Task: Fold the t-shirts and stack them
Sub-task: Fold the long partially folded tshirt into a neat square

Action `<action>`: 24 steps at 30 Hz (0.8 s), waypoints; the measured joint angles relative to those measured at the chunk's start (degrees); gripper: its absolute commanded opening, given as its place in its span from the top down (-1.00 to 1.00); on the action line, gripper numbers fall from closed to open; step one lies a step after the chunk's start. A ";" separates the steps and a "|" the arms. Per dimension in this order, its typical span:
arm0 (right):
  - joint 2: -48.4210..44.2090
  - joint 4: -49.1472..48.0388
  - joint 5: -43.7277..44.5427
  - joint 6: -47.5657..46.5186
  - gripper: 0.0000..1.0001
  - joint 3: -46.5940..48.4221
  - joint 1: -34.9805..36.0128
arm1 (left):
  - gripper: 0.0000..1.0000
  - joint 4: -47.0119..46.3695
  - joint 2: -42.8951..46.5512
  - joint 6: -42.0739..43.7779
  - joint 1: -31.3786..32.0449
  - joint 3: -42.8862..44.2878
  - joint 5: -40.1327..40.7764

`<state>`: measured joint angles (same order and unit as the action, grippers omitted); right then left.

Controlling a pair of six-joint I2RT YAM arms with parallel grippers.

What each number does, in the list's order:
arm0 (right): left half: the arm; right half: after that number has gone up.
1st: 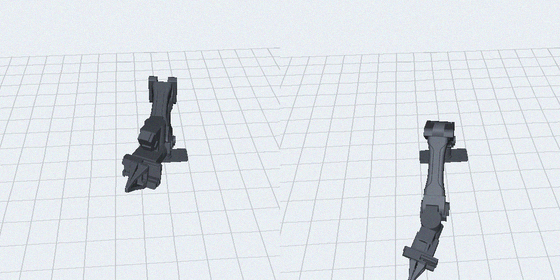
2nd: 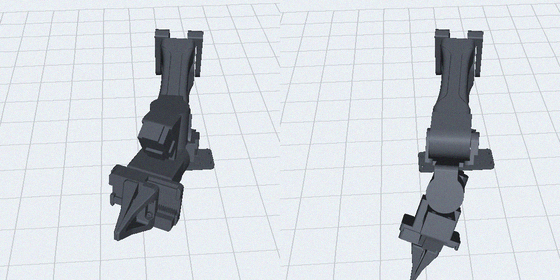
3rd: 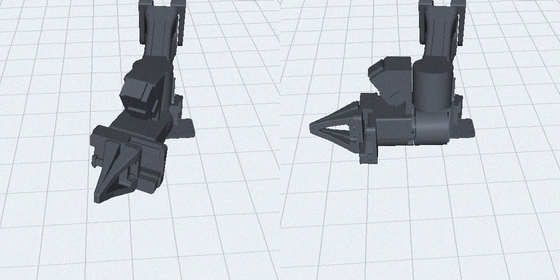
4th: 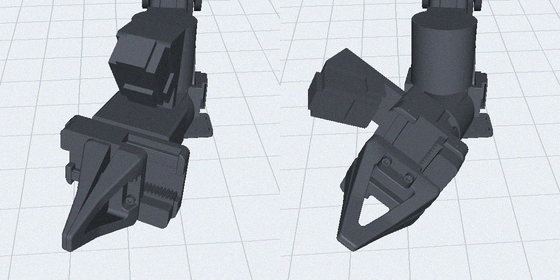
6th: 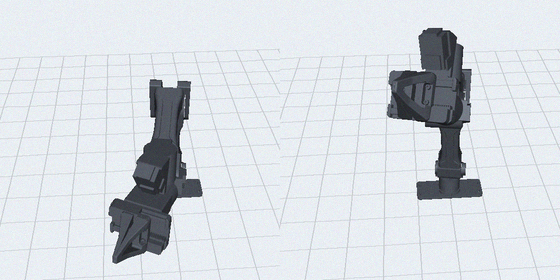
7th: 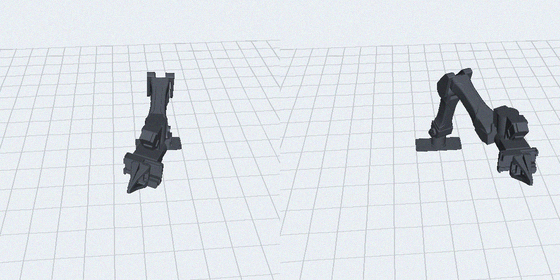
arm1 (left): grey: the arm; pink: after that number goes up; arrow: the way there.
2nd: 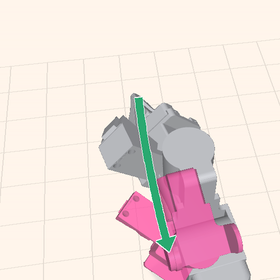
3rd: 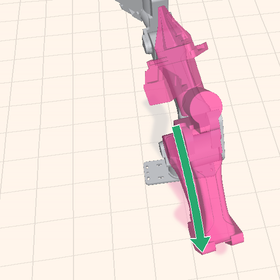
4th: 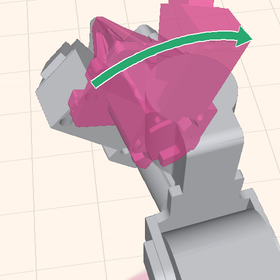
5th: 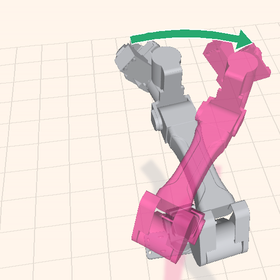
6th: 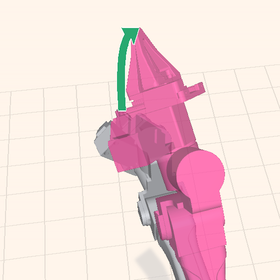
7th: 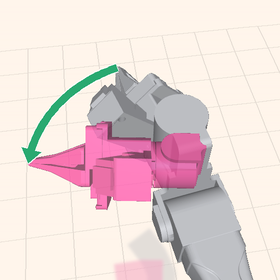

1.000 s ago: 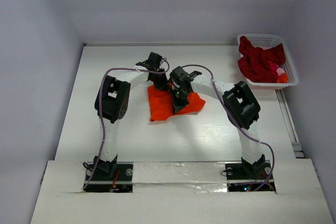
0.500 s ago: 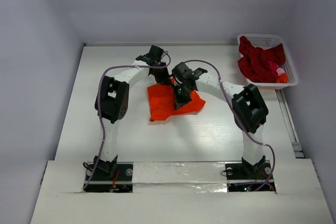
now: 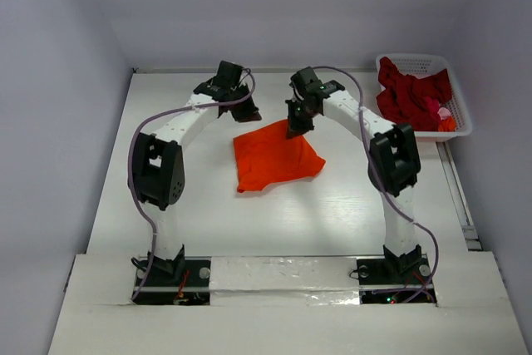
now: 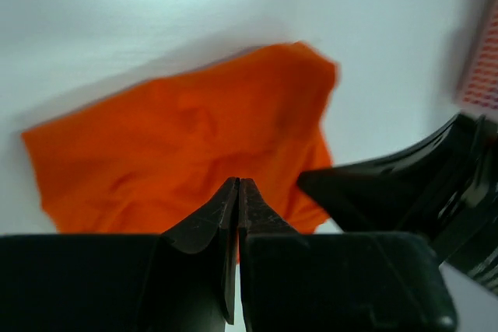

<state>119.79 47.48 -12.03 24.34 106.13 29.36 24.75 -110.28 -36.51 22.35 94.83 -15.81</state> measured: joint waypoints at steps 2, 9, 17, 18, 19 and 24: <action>4.04 0.09 0.07 -0.15 1.00 1.14 -0.70 | 1.00 -0.50 0.26 0.02 -0.39 -4.17 0.76; 13.40 1.77 -0.59 -0.46 1.00 6.21 -0.33 | 1.00 -1.88 0.24 -0.26 -2.40 -15.10 2.49; 13.75 1.44 -0.76 -0.57 1.00 8.07 -1.66 | 1.00 -6.91 -0.59 -1.07 -4.52 -17.27 2.56; 13.75 1.38 -0.87 -0.57 1.00 8.02 -2.14 | 1.00 -7.58 -1.11 -1.16 -4.59 -17.27 2.51; 13.75 1.20 -0.94 -0.57 1.00 7.87 -2.69 | 1.00 -8.24 -1.68 -1.29 -4.63 -17.27 2.51; 13.66 -0.11 -1.73 -0.42 1.00 5.66 -4.81 | 1.00 -10.67 -4.98 -2.45 -4.87 -17.25 1.60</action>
<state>133.45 47.37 -13.76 23.92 111.79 24.56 14.09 -115.26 -38.96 17.47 77.58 -14.22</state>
